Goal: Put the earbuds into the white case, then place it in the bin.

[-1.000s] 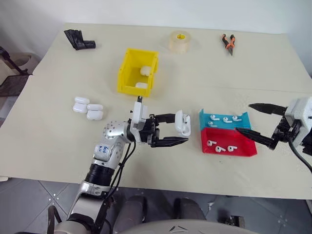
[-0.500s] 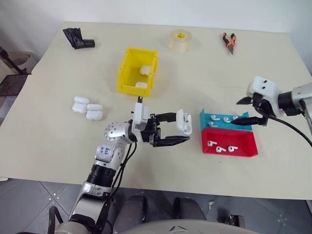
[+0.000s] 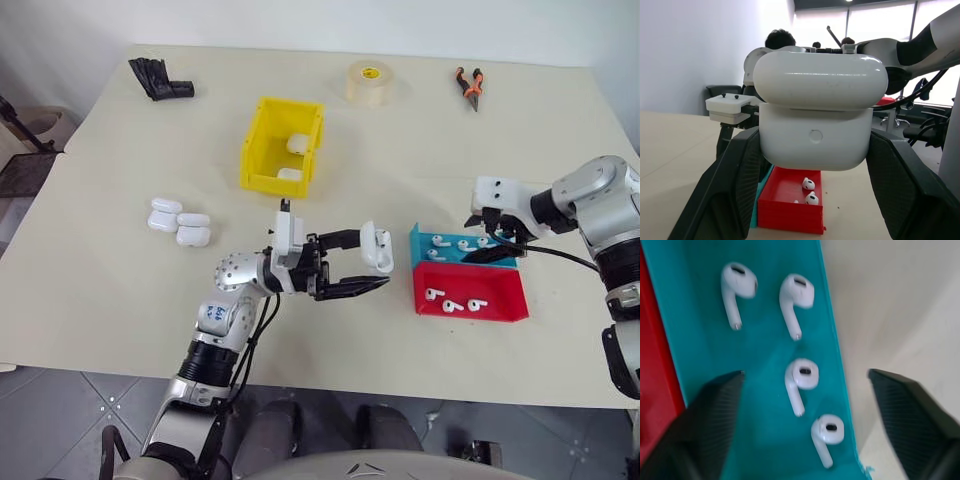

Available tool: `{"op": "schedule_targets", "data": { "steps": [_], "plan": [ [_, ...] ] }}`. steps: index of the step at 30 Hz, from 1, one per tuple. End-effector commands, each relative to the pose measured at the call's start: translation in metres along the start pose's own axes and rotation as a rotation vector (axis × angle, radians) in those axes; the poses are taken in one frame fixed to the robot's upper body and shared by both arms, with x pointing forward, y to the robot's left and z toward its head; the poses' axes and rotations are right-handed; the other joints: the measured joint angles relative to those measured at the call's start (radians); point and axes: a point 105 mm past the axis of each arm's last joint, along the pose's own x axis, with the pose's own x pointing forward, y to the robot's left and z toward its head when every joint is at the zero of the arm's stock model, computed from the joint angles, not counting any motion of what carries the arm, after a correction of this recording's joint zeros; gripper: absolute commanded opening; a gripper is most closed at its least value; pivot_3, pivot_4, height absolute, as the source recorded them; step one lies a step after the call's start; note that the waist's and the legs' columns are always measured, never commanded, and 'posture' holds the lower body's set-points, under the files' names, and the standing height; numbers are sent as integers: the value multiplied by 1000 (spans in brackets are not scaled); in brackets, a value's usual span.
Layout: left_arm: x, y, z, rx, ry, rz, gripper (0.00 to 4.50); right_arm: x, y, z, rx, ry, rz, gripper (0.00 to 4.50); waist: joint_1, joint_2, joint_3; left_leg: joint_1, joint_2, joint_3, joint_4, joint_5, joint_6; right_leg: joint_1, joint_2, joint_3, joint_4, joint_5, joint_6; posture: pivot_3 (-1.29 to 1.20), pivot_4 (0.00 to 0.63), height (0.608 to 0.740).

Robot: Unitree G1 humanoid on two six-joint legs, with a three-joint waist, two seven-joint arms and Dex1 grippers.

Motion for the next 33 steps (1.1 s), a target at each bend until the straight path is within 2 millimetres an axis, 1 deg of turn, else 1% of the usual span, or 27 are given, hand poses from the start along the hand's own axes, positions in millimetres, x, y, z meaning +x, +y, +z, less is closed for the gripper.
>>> {"op": "schedule_targets", "data": {
  "steps": [1,4,7,16,22,24,27,28,33],
  "plan": [
    [3,-4,9,42,-26,-12,2771,-5,-3,3,-40,3,-1,2859,-1,0,0,0,0,0,0,0,0,0,0,0,0,0,0,0,150,740],
    [3,-4,10,43,-24,-14,2771,-2,-5,3,-48,1,-10,1828,-3,0,0,0,0,0,0,0,0,0,0,0,0,0,0,0,150,740],
    [3,-4,11,43,-23,-15,2771,0,-7,3,-59,-4,-18,1828,-7,0,0,0,0,0,0,0,0,0,0,0,0,0,0,0,150,740],
    [2,-5,11,43,-24,-19,2771,4,-3,2,-81,-2,7,1828,-8,0,0,1,0,0,0,0,0,0,0,0,1,0,0,0,150,740],
    [2,-5,11,40,-24,-18,2771,5,-3,6,-88,-18,10,1828,-9,0,0,1,0,0,0,0,0,0,0,0,1,0,0,0,150,740],
    [2,-5,11,40,-24,-19,2771,6,-2,6,-88,-21,15,1459,-11,0,0,1,0,0,0,0,0,0,0,0,1,0,0,0,150,740],
    [2,-5,11,38,-24,-19,2771,8,1,6,-85,-24,25,578,-17,0,0,1,0,0,0,0,0,1,0,0,1,0,0,0,150,740],
    [2,-5,11,38,-23,-19,2771,8,1,6,-85,-26,24,502,-18,0,0,1,0,0,0,0,0,1,0,0,1,0,0,0,150,740],
    [2,-5,11,34,-23,-20,2771,9,0,6,-82,-32,13,502,-21,0,0,1,0,0,0,0,0,1,0,0,1,0,0,0,150,740]
  ]
}}
